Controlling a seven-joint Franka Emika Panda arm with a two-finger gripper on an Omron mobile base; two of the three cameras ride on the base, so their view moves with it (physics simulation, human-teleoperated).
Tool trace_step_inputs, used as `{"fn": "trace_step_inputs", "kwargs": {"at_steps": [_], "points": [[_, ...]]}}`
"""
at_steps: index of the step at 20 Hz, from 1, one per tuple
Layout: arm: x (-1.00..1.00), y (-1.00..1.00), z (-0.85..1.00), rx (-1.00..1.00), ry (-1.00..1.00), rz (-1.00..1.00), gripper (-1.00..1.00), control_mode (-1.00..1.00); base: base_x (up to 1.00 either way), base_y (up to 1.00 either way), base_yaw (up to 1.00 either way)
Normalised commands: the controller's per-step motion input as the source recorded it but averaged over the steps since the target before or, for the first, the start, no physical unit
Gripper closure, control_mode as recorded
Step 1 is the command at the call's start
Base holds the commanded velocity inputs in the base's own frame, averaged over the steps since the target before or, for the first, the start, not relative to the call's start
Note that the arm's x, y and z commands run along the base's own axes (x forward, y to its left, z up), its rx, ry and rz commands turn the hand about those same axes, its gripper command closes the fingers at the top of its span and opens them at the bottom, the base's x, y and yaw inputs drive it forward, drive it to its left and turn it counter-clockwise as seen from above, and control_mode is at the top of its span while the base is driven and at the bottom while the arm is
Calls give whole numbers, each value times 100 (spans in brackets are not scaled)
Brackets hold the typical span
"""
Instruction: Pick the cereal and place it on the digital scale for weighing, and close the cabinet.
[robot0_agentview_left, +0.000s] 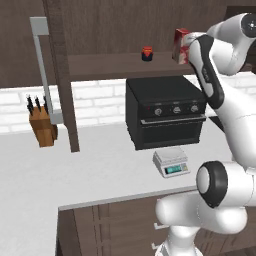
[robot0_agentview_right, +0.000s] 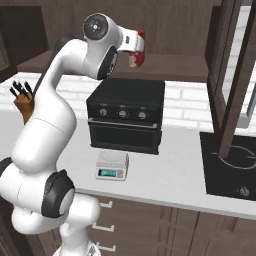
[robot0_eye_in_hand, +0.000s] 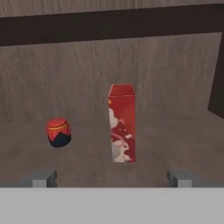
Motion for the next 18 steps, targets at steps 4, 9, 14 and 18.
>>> {"fn": "trace_step_inputs", "kwargs": {"at_steps": [4,9,14,18], "points": [[36,0,0,0,0,0,-100,-100,0,0,0],[33,0,0,0,6,0,-100,-100,0,0,0],[24,-2,-2,0,7,0,-100,-100,0,0,0],[23,-3,-5,0,0,0,-100,-100,0,0,0]]}}
